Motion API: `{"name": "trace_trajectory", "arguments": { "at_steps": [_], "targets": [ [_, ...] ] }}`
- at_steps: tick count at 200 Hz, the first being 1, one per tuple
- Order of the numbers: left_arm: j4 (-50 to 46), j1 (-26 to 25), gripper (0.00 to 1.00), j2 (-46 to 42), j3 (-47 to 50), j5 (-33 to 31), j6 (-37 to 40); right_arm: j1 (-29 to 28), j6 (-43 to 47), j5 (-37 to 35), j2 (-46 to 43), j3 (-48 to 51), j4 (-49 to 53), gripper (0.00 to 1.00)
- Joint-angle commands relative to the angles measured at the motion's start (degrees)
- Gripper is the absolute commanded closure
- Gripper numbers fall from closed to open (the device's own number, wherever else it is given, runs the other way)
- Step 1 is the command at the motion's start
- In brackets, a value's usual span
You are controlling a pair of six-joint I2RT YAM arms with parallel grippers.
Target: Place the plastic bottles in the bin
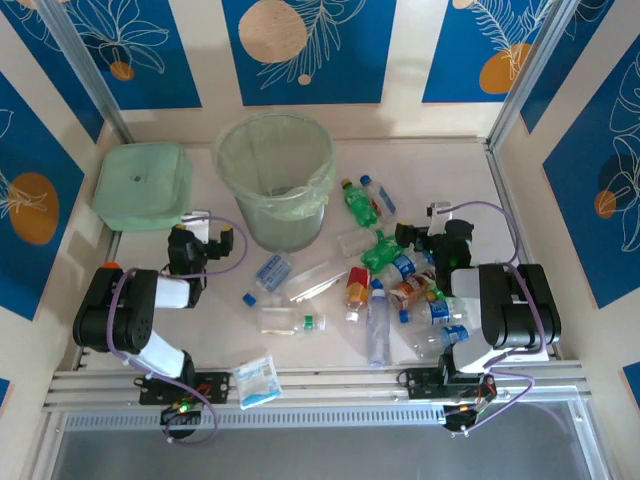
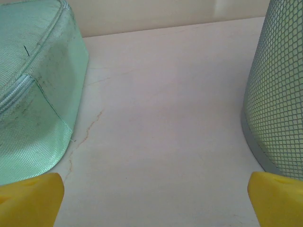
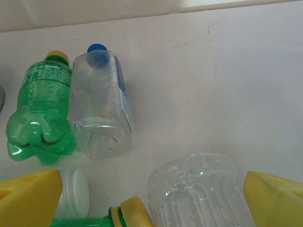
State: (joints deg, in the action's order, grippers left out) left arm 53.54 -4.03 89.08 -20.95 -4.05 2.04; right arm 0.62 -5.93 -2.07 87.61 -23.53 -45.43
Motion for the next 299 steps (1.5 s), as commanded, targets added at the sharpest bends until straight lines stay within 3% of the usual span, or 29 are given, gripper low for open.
{"name": "trace_trajectory", "arguments": {
  "at_steps": [1,165,173,185,203,214,220,234,246,251,271,299],
  "targets": [
    [-0.4,-0.3,0.01,0.7,-1.0,0.1,0.5,0.0,0.8,0.9,-0.5,-0.7,0.1,0.01],
    [-0.4,-0.3,0.01,0.6,-1.0,0.1,0.4,0.7,0.3,1.9,-0.5,-0.6,-0.2,0.01],
    [-0.4,-0.5,0.00,0.0,-0.9,-2.4,0.2,0.4,-0.8,-1.8,-0.9,-0.9,0.1,0.01],
    [-13.0,-0.9,0.00,-6.1,-4.2,-9.6,-2.0,0.0,-3.6,-9.7,-5.2,-4.1,8.6,0.01],
    [-34.9,-0.8,0.02,-16.3,-14.4,-24.9,-9.2,0.4,-11.7,-16.8,-14.4,-18.5,39.2,0.01],
    [-48.7,0.0,0.00,-22.3,-20.0,-28.5,-17.2,1.2,-19.9,-18.0,-17.1,-28.3,56.8,0.01],
    [-55.8,0.1,0.00,-25.0,-22.7,-27.9,-21.5,1.6,-22.8,-17.4,-18.1,-31.2,61.1,0.01],
    [-66.8,-0.4,0.09,-30.0,-26.6,-19.9,-28.0,3.0,-29.8,-17.7,-19.1,-29.4,63.1,0.01],
    [-73.2,-2.2,0.11,-33.2,-26.9,-15.5,-33.7,8.6,-32.6,-6.4,-18.6,-29.8,66.7,0.00],
    [-75.0,-3.0,0.12,-34.4,-26.6,-13.7,-35.0,9.3,-32.8,-5.1,-18.2,-30.9,68.7,0.02],
    [-84.7,-8.0,0.13,-38.5,-26.2,-11.0,-38.5,4.2,-32.5,-12.6,-17.4,-38.7,82.4,0.01],
    [-96.7,-16.7,0.12,-44.8,-26.0,-7.9,-41.3,-10.6,-37.5,-28.7,-16.4,-53.3,102.2,0.01]
  ]
}}
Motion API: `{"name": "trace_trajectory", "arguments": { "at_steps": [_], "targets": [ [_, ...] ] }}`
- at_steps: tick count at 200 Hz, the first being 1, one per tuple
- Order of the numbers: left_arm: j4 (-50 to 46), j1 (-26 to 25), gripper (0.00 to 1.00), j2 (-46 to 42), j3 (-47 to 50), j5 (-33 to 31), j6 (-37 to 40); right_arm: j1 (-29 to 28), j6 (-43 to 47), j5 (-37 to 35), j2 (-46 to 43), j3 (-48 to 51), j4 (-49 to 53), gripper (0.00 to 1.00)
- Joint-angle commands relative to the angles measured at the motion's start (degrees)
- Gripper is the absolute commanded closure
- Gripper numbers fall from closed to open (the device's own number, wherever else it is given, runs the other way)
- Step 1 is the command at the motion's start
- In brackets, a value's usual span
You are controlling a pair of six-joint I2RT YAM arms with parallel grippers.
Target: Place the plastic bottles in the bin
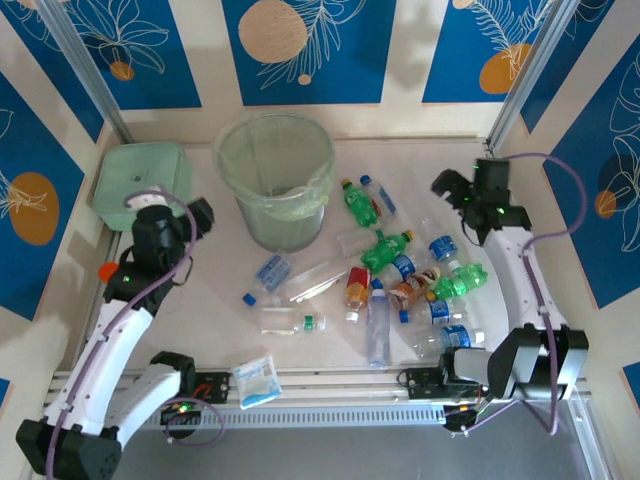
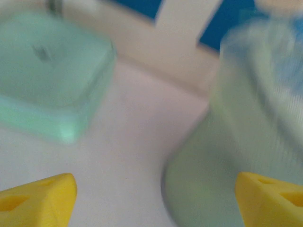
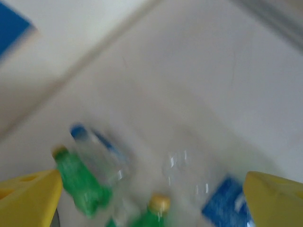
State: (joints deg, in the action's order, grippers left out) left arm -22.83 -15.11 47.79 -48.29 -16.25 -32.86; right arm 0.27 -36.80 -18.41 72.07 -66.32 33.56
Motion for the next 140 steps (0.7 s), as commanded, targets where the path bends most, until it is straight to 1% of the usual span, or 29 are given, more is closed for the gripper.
{"name": "trace_trajectory", "arguments": {
  "at_steps": [1,9,16,20,25,37,47,63,87,108,140],
  "targets": [
    [-20.6,-5.9,0.12,-4.0,1.5,4.3,-6.4,-10.9,-6.7,-12.8,-0.9,-10.7,23.7,0.02],
    [-22.2,-8.4,0.13,-7.1,2.1,5.3,-7.3,-15.1,-5.3,-15.1,-2.1,-10.6,23.5,0.11],
    [-23.1,-10.3,0.14,-9.2,2.5,6.4,-7.9,-18.1,-3.7,-15.2,-4.2,-8.2,21.1,0.13],
    [-23.9,-11.3,0.15,-9.9,2.5,7.1,-8.3,-18.9,-2.9,-14.1,-5.4,-6.7,20.1,0.13],
    [-25.0,-12.2,0.16,-10.6,2.1,7.7,-8.7,-19.1,-1.8,-10.6,-7.1,-4.8,19.0,0.13],
    [-27.4,-14.7,0.18,-10.8,0.8,8.0,-9.1,-15.5,-0.8,0.2,-9.6,-1.7,18.7,0.12],
    [-28.5,-16.8,0.18,-10.7,-0.8,7.3,-8.9,-12.1,-1.5,5.0,-9.5,-0.8,21.4,0.13],
    [-28.4,-19.6,0.18,-9.6,-3.8,6.9,-7.4,-9.5,-0.2,5.5,-6.2,-1.1,25.6,0.13],
    [-25.7,-22.4,0.21,-4.8,-8.6,9.4,-4.8,-5.3,3.3,5.9,2.3,-3.8,29.6,0.14],
    [-22.3,-24.0,0.22,-1.5,-10.6,10.3,-5.0,-2.3,5.4,8.0,7.1,-3.4,27.2,0.14],
    [-19.1,-25.1,0.22,1.1,-10.3,10.5,-4.5,1.5,6.0,9.4,10.5,-0.7,20.2,0.16]
  ]
}}
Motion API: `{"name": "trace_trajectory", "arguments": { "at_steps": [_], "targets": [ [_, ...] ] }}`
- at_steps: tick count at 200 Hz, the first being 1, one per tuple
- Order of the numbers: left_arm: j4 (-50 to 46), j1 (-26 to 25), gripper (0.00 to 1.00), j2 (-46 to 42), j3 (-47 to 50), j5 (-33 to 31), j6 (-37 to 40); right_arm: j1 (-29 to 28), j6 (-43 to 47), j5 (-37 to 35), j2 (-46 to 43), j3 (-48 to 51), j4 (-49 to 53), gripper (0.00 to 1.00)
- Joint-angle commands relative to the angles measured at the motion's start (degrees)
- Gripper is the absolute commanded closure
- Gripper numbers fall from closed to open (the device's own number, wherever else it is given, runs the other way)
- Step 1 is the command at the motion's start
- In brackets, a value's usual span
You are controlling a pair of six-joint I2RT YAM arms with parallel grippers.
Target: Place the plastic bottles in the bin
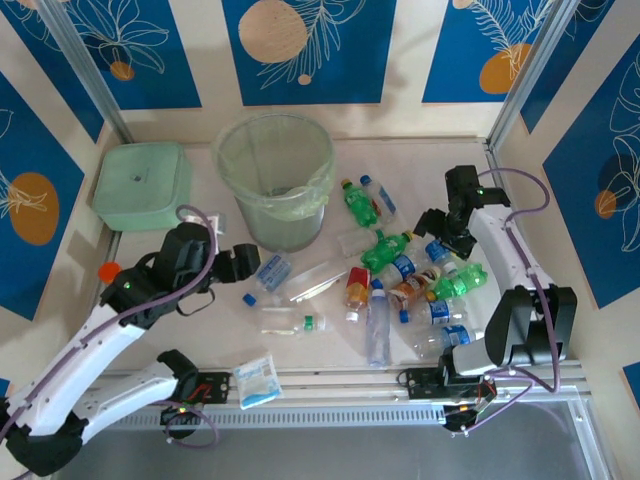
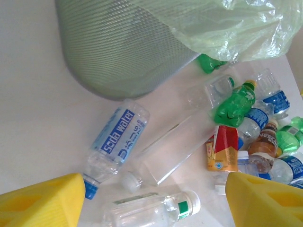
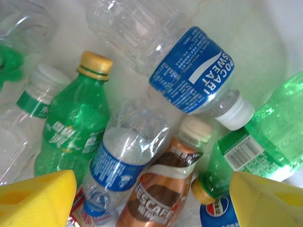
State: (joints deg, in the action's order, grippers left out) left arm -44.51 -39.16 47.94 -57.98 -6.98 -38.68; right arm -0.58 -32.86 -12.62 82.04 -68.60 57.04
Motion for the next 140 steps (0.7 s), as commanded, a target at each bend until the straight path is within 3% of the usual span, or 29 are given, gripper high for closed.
{"name": "trace_trajectory", "arguments": {
  "at_steps": [1,74,140],
  "targets": [
    [2.6,-1.1,0.23,1.0,-0.5,1.1,1.4,2.5,2.1,3.7,0.7,1.6,-3.5,0.16],
    [3.1,-1.4,0.24,2.6,3.8,-1.6,1.2,6.1,5.1,4.1,15.3,-1.5,-9.6,0.17],
    [5.4,-1.4,0.27,3.7,3.5,2.8,0.9,6.1,5.4,3.1,19.4,-1.5,-12.4,0.18]
  ]
}}
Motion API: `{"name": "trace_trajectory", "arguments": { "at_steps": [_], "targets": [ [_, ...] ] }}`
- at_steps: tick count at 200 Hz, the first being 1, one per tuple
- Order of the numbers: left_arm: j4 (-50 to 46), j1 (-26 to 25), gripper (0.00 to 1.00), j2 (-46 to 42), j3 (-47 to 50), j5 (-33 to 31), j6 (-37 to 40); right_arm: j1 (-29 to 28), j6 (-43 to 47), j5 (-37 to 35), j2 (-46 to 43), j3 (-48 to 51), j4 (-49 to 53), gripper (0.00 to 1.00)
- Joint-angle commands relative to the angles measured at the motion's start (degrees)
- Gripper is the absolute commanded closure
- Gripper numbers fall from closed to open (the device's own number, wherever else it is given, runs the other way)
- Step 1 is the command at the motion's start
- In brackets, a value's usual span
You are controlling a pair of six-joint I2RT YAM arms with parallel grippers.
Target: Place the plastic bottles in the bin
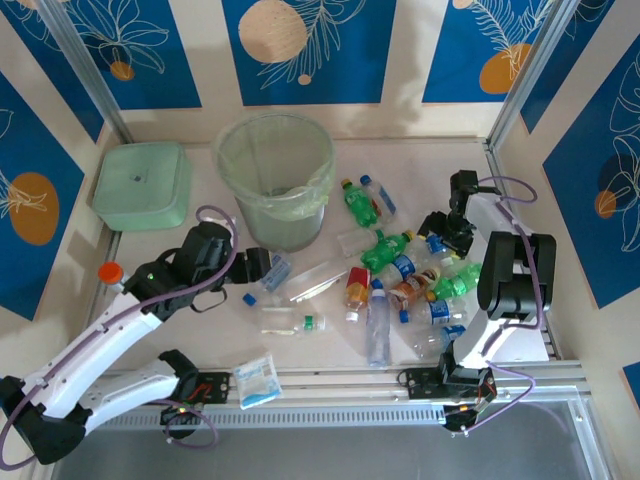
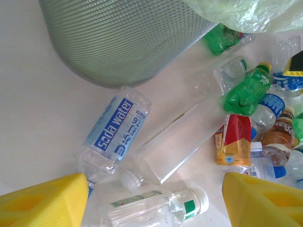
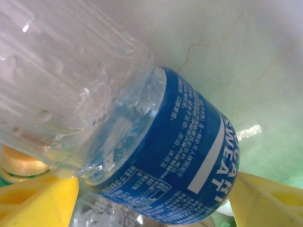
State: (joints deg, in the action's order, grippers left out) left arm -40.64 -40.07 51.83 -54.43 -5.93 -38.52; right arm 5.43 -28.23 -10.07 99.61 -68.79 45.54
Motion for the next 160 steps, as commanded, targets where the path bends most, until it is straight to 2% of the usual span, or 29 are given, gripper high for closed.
{"name": "trace_trajectory", "arguments": {
  "at_steps": [1,117,160],
  "targets": [
    [1.5,-0.5,0.27,-0.2,-0.1,1.8,0.7,0.1,0.7,0.6,1.8,-1.3,-1.0,0.18],
    [2.3,-0.5,0.34,0.6,1.4,2.0,1.2,-1.6,0.0,-1.5,3.1,-0.3,-2.4,0.19],
    [2.2,-0.5,0.37,0.4,1.7,2.0,1.3,-2.3,-0.6,-2.0,2.0,0.7,-2.5,0.27]
  ]
}}
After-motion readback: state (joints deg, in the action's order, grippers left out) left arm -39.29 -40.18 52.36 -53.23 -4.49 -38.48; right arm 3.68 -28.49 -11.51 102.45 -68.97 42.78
